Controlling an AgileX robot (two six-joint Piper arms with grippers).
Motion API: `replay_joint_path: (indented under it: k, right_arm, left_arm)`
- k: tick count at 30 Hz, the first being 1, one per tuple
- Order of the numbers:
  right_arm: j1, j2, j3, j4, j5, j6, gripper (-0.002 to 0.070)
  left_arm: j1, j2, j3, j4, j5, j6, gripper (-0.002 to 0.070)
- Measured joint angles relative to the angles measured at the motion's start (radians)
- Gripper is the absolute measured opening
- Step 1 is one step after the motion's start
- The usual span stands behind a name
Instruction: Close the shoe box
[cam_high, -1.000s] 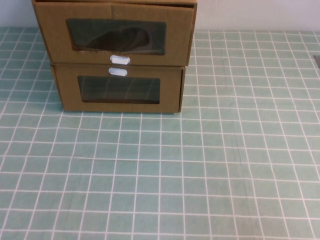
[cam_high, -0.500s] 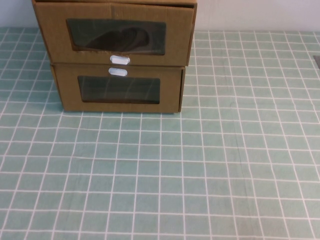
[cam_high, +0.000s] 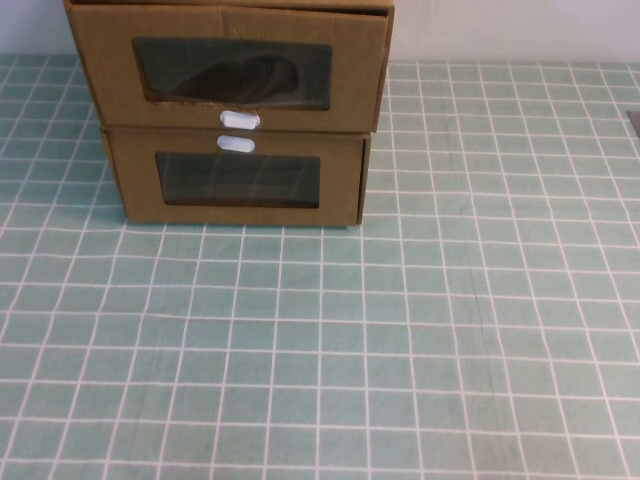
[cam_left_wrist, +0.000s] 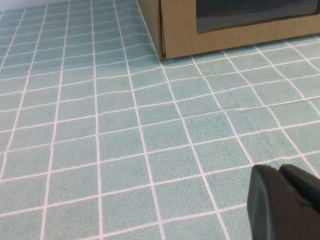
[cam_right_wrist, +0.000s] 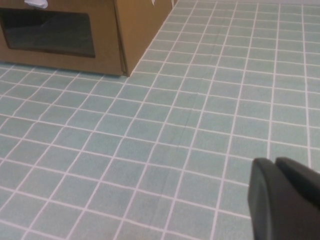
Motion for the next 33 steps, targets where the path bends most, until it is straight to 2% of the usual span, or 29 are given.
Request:
replay_joint_path:
  k: [29, 33]
  right_arm:
    - [0.000, 0.000, 0.000, 0.002, 0.000, 0.000, -0.0014]
    - [-0.050, -0.016, 0.000, 0.007, 0.000, 0.000, -0.0014]
  left_arm:
    - [0.000, -0.001, 0.000, 0.000, 0.000, 0.000, -0.0005]
    - [0.000, -0.001, 0.000, 0.000, 0.000, 0.000, -0.0005]
